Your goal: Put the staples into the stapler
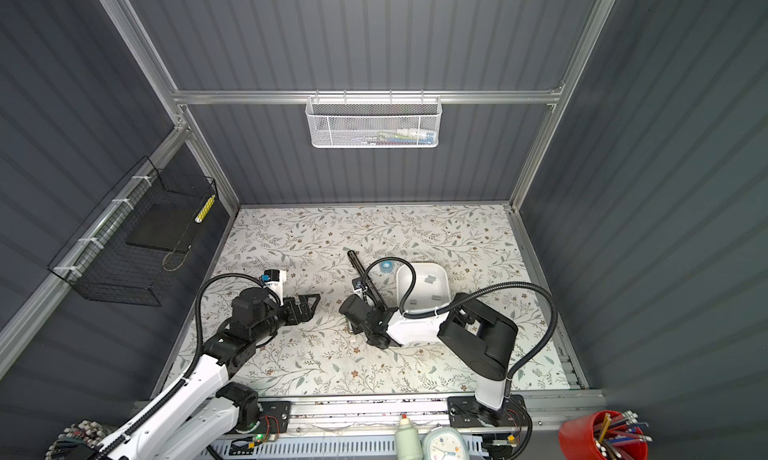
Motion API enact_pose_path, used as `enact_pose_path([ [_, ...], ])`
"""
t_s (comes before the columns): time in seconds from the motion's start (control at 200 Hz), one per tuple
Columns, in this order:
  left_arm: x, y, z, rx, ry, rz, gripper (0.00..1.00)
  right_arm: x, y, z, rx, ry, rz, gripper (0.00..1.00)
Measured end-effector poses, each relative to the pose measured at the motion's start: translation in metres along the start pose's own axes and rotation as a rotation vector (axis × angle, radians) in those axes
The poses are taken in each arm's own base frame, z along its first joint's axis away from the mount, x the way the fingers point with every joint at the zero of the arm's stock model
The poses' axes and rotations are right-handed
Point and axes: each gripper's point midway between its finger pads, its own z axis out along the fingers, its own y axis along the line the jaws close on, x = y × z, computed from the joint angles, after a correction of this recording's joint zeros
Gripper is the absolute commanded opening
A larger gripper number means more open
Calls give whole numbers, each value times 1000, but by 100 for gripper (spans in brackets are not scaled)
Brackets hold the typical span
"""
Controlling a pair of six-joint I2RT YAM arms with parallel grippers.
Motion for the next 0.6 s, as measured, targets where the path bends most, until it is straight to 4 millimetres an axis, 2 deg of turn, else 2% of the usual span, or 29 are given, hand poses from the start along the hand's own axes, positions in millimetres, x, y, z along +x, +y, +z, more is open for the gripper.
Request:
enact_pose_path([
  [0.175,4,9,5,-45,17,-6,100,-1,-1,-2,-1,-2,1,13],
  [0.315,11,20,6,-90,29,-25,100,-5,-4,-12,-9,-17,8,14],
  [0.46,28,29,0,-98,29,-54,100,-12,-6,-22,-21,-41,17,15],
  [0.6,27,28,-8,-79,-14,-71,100,-10,-7,-22,-24,-41,3,14],
])
